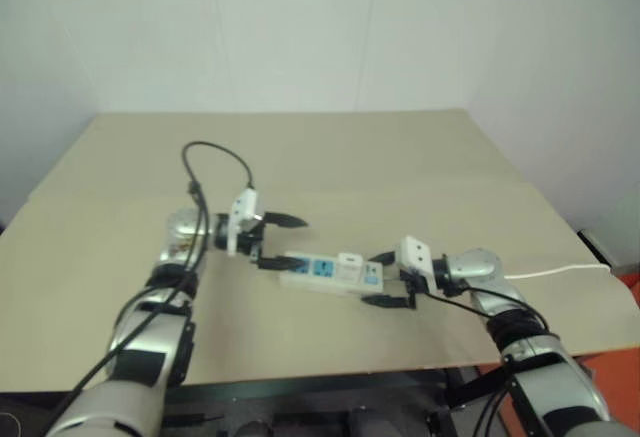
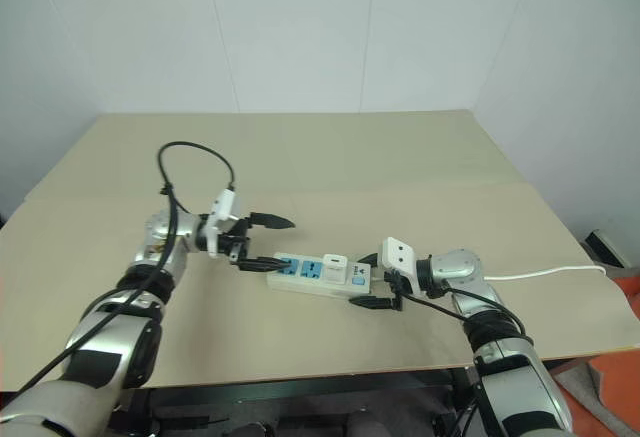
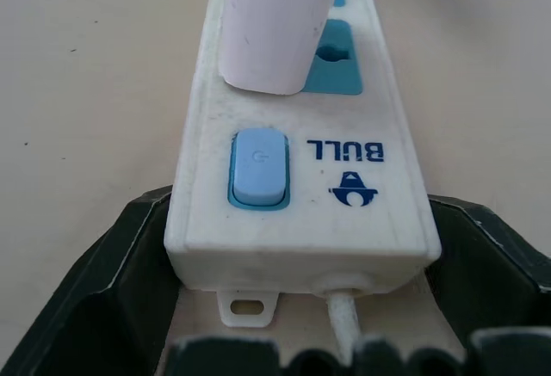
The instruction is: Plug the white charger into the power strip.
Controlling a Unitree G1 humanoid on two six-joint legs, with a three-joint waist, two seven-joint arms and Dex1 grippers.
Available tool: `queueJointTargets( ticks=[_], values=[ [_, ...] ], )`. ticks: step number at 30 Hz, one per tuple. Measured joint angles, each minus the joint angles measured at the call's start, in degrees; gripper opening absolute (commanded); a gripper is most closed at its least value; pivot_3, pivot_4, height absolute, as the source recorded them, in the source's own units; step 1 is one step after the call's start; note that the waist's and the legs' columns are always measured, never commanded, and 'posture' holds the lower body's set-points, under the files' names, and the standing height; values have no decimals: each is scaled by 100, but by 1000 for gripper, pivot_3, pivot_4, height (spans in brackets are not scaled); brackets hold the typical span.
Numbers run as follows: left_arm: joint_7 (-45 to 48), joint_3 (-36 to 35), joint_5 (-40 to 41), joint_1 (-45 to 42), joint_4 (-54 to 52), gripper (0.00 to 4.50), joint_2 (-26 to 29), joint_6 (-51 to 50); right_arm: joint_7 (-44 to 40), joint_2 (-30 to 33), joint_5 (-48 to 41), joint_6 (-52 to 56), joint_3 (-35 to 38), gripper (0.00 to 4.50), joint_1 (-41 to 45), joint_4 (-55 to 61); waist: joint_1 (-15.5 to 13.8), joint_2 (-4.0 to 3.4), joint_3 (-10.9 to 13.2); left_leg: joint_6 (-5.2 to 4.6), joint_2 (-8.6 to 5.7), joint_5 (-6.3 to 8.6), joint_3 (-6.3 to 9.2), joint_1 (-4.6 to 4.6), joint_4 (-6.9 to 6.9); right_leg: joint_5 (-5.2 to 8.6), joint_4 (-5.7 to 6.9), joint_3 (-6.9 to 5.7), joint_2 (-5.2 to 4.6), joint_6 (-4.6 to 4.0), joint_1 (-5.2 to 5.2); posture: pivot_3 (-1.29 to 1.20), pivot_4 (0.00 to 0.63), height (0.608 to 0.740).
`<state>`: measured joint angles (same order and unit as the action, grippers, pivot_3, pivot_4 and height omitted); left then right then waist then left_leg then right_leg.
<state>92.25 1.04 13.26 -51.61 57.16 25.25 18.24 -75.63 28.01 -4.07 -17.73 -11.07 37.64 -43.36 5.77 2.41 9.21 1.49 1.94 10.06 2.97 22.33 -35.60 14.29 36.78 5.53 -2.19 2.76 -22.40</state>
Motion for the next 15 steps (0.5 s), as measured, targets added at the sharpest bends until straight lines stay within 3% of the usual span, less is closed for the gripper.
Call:
queueJointTargets(
  ticks=[5,12,15],
  values=[
    [7,-114,240,751,-675,4500,695,-235,-233,418,-206,222,124,4445,-204,401,-103,-33,56,4,-10,2,-2,49,-7,0,-6,-3,-17,4,-37,0,150,740],
    [-2,-440,475,1741,-1810,4500,1492,-738,-652,1777,-863,1300,678,4445,-1193,2127,-320,-67,89,4,-12,2,-7,189,-24,-3,15,-6,-23,6,-181,0,150,740],
    [-50,-574,546,2156,-2324,4500,1802,-966,-733,2458,-1146,1579,1203,4445,-1736,2843,-333,-76,107,4,-10,2,-7,189,-23,-1,20,-9,-22,7,-185,0,150,740]
  ],
)
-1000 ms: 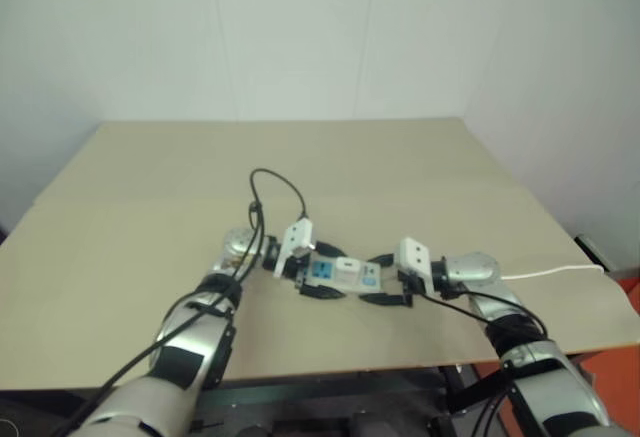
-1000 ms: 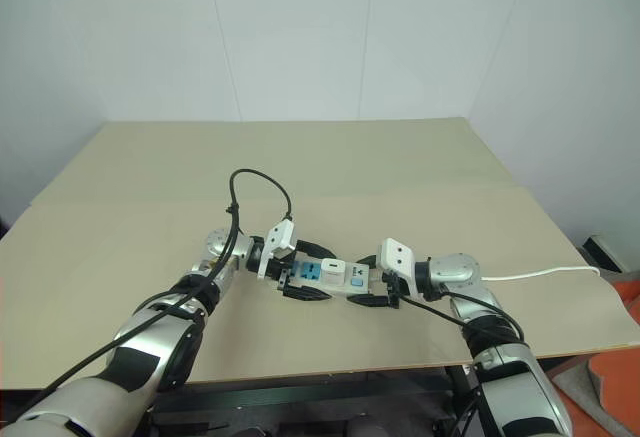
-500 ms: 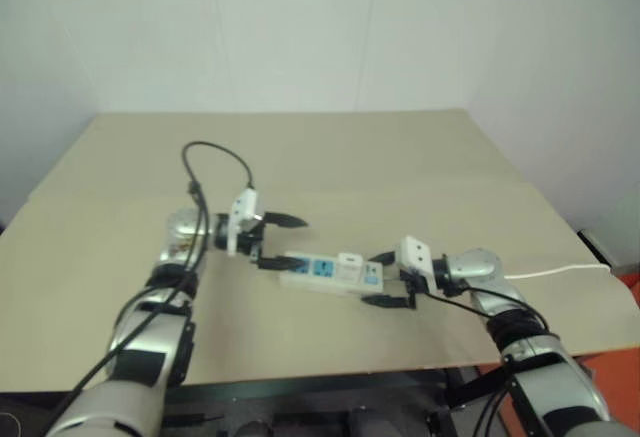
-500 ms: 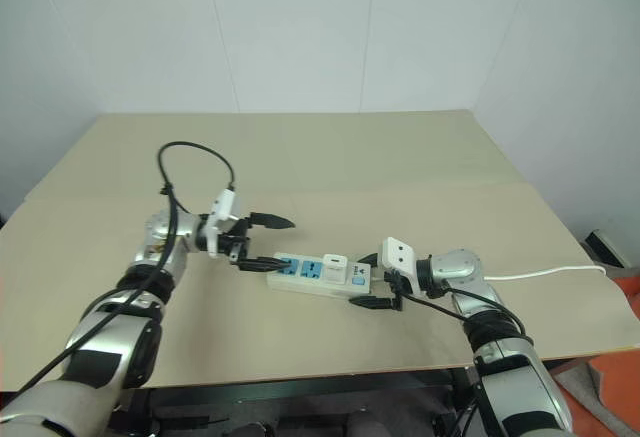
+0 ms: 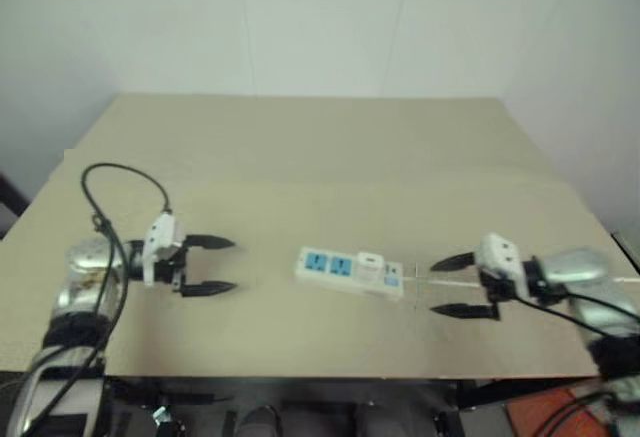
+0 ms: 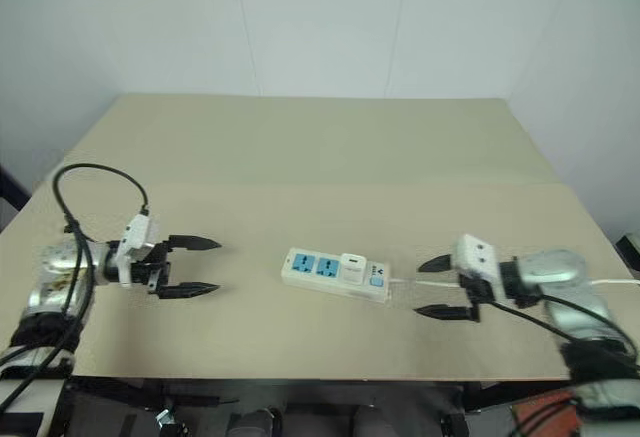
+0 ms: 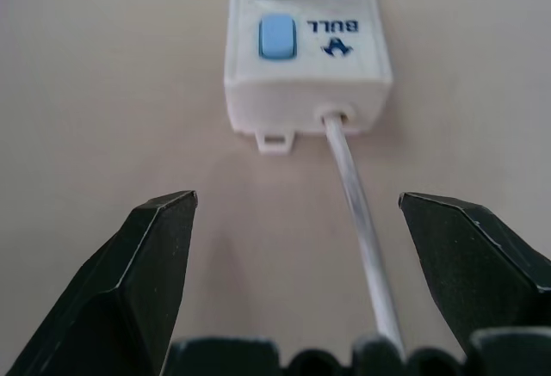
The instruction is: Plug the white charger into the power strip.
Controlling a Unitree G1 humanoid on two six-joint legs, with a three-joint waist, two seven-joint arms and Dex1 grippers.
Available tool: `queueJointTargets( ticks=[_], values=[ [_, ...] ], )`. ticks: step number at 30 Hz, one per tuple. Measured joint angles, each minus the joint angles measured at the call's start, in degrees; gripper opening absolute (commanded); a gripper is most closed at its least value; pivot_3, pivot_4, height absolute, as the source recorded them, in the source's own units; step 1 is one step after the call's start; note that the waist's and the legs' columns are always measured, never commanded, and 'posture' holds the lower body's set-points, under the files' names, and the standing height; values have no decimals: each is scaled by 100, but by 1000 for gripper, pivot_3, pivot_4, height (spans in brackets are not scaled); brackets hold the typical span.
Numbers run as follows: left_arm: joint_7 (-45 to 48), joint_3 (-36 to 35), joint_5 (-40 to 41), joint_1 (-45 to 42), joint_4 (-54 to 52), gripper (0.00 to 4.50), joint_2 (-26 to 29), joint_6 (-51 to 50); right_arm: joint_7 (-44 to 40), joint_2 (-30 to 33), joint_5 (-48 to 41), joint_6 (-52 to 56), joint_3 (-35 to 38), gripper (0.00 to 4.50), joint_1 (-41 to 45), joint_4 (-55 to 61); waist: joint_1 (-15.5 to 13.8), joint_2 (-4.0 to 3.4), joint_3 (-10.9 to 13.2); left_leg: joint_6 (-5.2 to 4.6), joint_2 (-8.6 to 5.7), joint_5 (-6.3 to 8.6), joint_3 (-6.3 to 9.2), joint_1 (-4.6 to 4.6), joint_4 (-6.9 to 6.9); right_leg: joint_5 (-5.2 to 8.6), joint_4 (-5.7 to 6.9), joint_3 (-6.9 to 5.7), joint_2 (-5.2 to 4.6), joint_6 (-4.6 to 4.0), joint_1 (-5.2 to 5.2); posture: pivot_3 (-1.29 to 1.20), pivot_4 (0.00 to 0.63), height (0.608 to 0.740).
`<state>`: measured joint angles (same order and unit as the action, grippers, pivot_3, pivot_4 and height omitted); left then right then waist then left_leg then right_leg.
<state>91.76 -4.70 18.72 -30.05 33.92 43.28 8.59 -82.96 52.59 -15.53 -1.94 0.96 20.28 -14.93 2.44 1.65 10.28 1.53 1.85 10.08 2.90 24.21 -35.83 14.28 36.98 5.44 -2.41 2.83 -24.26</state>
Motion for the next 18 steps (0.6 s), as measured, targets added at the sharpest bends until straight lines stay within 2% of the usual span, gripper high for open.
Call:
queueJointTargets(
  ticks=[3,7,11,18],
  values=[
    [-74,-169,119,327,-415,4500,273,-170,18,462,-241,141,609,4445,-588,430,1,2,13,0,2,0,-4,-4,-2,3,-2,0,1,-1,3,0,150,740],
    [-172,-316,191,458,-712,4500,369,-362,87,684,-463,390,1099,4445,-1139,807,6,3,16,1,4,-1,-12,-10,-11,-5,0,4,0,6,8,0,150,740],
    [-253,-322,195,532,-769,4500,363,-377,187,724,-579,514,1223,4445,-1430,1054,29,6,18,2,7,-2,-20,-13,-15,-12,1,7,0,8,8,0,150,740],
    [-414,-322,190,528,-785,4500,310,-369,416,737,-599,725,1299,4445,-1451,1226,9,6,19,2,7,-2,-24,-7,-16,-12,-1,9,0,8,8,0,150,740]
  ],
)
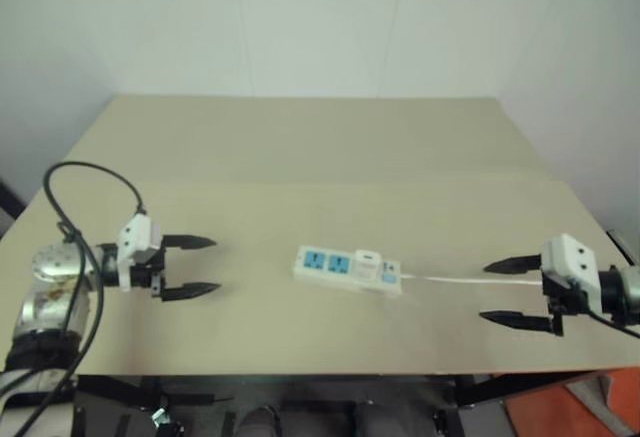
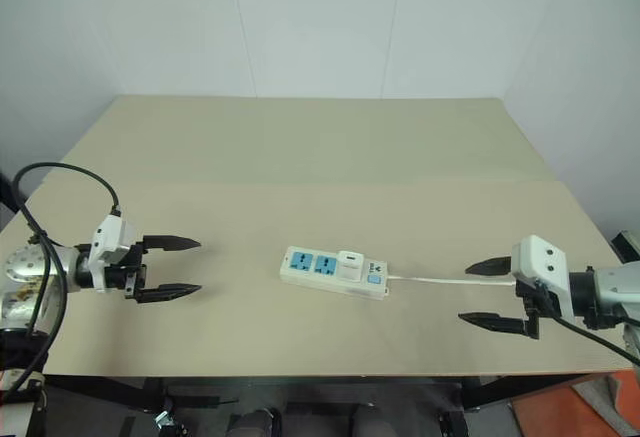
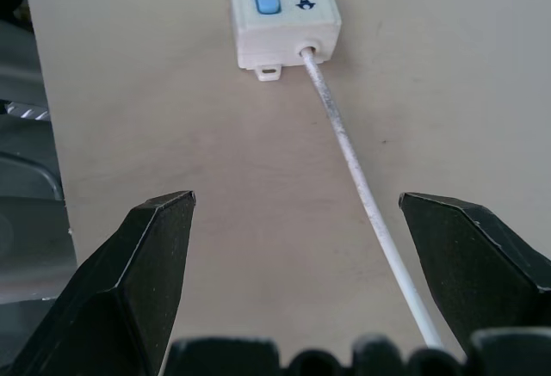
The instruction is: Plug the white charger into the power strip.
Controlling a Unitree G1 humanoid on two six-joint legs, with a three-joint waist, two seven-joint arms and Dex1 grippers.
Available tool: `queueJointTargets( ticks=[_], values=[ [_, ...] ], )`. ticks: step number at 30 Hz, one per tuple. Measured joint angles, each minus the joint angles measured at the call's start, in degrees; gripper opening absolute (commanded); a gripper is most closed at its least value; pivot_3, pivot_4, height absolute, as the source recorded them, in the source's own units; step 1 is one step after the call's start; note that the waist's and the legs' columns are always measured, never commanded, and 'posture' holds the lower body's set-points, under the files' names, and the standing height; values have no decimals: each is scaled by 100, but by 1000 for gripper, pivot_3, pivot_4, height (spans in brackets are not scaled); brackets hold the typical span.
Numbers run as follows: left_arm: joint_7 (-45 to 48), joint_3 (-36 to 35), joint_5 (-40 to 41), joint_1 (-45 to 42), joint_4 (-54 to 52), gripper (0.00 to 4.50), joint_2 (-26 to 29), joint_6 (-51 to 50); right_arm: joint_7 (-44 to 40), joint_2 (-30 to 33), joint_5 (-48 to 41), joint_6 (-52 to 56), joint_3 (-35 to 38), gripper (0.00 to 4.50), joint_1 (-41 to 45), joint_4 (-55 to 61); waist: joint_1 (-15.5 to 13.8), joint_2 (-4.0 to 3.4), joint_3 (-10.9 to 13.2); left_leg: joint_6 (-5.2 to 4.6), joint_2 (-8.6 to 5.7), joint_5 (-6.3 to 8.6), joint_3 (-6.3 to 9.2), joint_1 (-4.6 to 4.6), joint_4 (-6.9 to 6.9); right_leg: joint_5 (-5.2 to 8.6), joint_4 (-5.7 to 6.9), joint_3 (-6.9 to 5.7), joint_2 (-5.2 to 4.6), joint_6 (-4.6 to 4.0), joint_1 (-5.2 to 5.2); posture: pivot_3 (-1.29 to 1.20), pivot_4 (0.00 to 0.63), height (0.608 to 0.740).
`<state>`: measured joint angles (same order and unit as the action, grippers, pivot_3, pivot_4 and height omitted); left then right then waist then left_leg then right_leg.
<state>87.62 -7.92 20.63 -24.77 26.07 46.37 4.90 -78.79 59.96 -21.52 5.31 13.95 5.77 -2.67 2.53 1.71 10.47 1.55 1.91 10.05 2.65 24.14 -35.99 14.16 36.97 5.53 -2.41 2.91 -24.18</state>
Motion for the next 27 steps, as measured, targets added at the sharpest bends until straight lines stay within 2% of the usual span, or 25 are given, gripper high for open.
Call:
queueJointTargets(
  ticks=[27],
  values=[
    [-250,-2,189,306,-450,4500,-165,-25,227,22,-3,115,82,4445,-195,227,3,0,0,0,1,0,-4,-1,-28,-6,14,2,0,6,8,0,150,740]
  ],
)
